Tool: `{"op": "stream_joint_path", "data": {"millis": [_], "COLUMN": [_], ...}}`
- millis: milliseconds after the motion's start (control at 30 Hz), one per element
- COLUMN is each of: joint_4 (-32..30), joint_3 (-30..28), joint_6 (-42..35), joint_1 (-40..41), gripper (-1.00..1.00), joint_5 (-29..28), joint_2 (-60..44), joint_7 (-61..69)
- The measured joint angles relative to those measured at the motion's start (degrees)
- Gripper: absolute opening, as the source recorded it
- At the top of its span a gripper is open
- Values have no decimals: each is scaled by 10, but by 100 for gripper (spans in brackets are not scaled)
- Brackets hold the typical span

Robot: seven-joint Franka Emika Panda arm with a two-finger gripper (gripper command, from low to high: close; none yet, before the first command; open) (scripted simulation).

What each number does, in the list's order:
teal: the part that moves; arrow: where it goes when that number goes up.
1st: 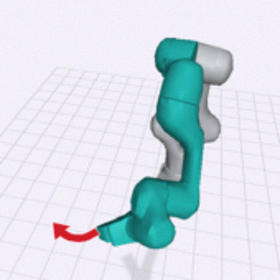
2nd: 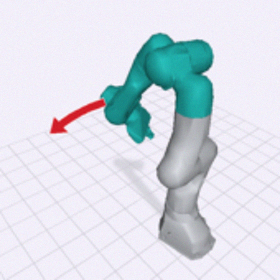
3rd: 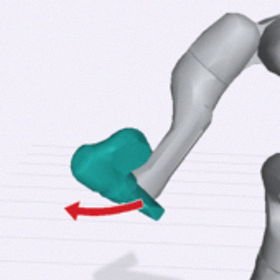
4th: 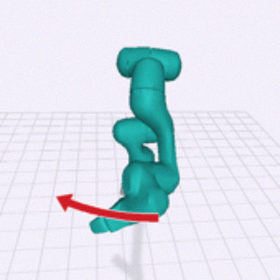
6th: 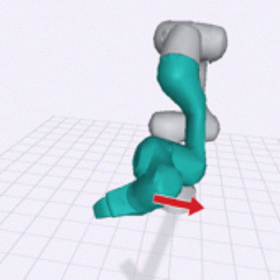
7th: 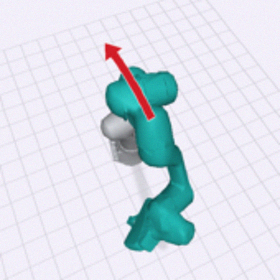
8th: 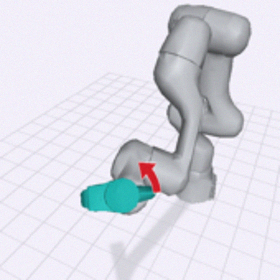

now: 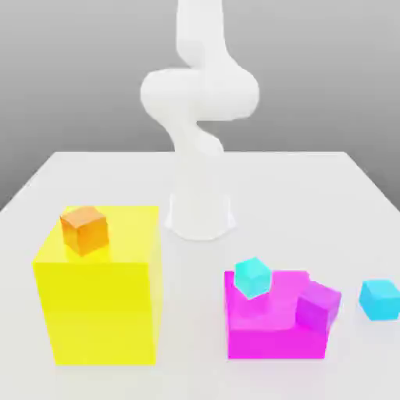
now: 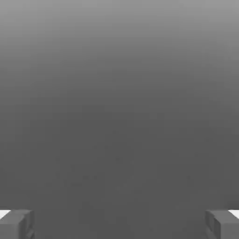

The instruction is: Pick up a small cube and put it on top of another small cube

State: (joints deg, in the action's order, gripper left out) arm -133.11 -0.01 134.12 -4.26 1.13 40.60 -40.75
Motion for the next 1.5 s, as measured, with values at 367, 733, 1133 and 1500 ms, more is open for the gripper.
{"op": "stream_joint_path", "data": {"millis": [367, 733, 1133, 1500], "joint_4": [-58, -117, -110, -132], "joint_3": [32, 102, 65, 82], "joint_6": [103, 207, 314, 189], "joint_1": [-166, -297, -354, -301], "gripper": [0, 0, -100, -100], "joint_5": [42, -16, -109, -47], "joint_2": [-232, -461, -624, -473], "joint_7": [219, 363, 342, 450]}}
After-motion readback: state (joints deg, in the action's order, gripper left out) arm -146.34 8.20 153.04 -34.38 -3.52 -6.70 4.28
